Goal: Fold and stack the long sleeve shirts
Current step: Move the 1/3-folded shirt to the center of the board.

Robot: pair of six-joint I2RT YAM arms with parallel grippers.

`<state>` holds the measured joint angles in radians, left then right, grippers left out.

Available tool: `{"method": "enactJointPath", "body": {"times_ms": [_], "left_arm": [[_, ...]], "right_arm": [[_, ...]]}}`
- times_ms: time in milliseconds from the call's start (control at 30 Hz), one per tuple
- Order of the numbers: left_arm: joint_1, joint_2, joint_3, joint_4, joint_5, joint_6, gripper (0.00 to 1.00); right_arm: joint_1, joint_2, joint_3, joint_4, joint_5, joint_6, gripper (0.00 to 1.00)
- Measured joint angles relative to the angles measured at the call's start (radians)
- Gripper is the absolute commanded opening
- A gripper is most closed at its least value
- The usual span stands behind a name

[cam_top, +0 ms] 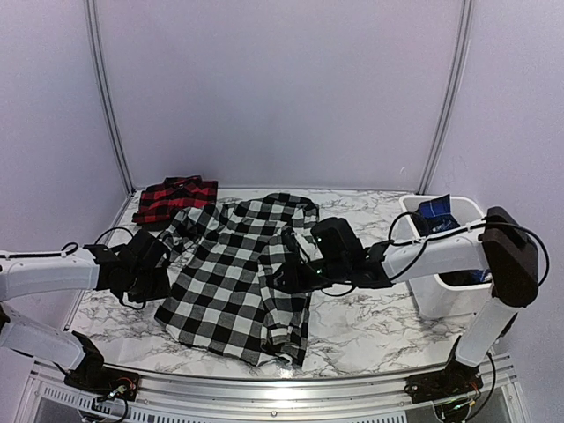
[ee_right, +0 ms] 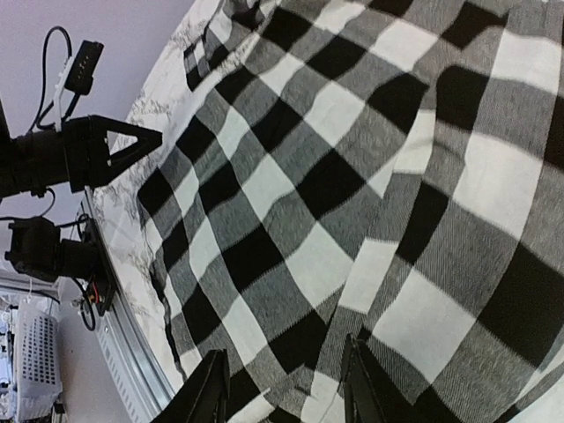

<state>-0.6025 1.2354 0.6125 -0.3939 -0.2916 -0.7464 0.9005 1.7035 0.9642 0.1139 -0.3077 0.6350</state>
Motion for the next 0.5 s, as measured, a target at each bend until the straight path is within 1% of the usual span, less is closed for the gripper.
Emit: {"method": "enactJointPath", "body": {"times_ms": [100, 300, 433, 500], "left_arm": [[0.0, -0.002, -0.035, -0.004, 0.02, -0.017, 0.47], [0.0, -0.016, -0.079, -0.007, 0.057, -0.035, 0.38], [0.0, -0.019, -0.107, -0.005, 0.092, -0.035, 0.27], [-0.001, -0.019, -0.12, 0.004, 0.105, -0.032, 0.19]], "right_arm": [[0.029, -0.002, -0.05, 0.005, -0.008, 0.008, 0.39], [0.067, 0.029, -0.108, 0.009, -0.023, 0.031, 0.39], [0.088, 0.043, -0.138, 0.012, -0.02, 0.047, 0.38], [0.09, 0.043, -0.158, 0.011, -0.011, 0.051, 0.38]]}}
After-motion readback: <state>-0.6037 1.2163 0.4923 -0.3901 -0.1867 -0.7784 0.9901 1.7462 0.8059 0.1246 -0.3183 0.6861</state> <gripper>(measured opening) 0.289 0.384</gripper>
